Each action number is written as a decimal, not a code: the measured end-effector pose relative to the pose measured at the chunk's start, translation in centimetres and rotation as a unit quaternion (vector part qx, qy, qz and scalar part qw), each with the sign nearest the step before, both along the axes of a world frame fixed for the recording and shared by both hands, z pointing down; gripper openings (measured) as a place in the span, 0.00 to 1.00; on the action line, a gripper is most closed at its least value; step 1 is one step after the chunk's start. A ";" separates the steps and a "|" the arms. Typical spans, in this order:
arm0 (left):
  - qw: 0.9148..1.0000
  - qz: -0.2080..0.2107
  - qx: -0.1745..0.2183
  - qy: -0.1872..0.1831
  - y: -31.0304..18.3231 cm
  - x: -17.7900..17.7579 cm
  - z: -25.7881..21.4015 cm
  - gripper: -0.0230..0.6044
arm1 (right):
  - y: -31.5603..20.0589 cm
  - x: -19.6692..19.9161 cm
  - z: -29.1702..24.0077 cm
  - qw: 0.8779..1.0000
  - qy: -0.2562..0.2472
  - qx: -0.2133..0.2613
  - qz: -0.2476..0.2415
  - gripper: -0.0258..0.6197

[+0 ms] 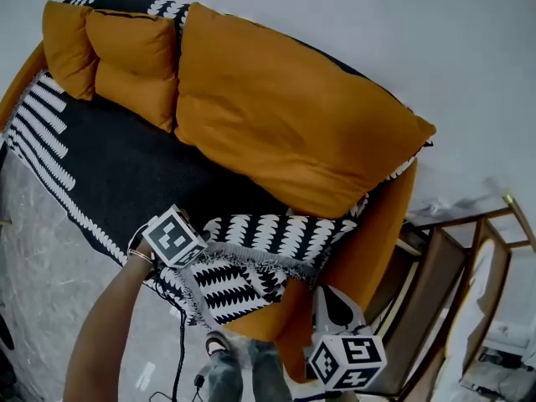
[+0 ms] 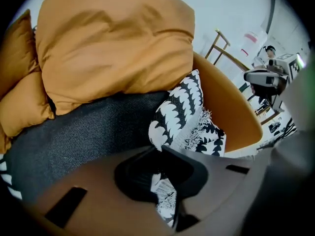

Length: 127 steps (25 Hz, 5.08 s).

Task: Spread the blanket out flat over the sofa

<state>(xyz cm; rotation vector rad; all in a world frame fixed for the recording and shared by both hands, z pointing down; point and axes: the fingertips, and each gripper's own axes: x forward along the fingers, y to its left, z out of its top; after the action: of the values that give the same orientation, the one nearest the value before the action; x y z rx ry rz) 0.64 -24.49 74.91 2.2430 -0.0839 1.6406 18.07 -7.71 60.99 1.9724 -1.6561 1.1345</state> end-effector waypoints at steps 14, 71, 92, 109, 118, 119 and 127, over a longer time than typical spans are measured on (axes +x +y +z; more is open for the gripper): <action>0.999 0.000 0.022 0.036 4.0 0.1 -6.6 0.08 | 4.4 -0.3 -3.5 0.999 0.004 0.025 0.036 0.05; 0.959 -0.237 -0.090 0.130 31.0 4.5 -13.8 0.08 | 17.8 0.0 -6.9 0.990 0.005 0.033 0.135 0.05; 0.948 -0.253 -0.135 0.137 35.3 5.1 -9.2 0.08 | 20.2 0.8 -5.0 0.990 0.002 0.013 0.144 0.05; 0.931 -0.251 -0.203 0.169 36.8 5.4 -5.9 0.08 | 19.1 1.1 -4.1 0.991 0.004 0.000 0.136 0.05; 0.931 -0.228 -0.203 0.199 37.3 5.6 -5.2 0.10 | 18.5 1.3 -3.7 0.992 0.003 -0.003 0.128 0.05; 0.930 -0.227 -0.204 0.203 37.3 5.6 -5.2 0.11 | 18.5 1.3 -3.6 0.992 0.003 -0.003 0.128 0.05; 0.930 -0.221 -0.207 0.207 37.6 5.6 -5.8 0.19 | 18.3 1.3 -3.9 0.992 0.000 -0.002 0.125 0.05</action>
<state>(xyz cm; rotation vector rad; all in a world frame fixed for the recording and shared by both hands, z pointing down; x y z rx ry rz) 6.20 13.08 69.09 2.0002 -0.1123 0.8399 19.32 10.57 57.12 2.2251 -1.4335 1.2194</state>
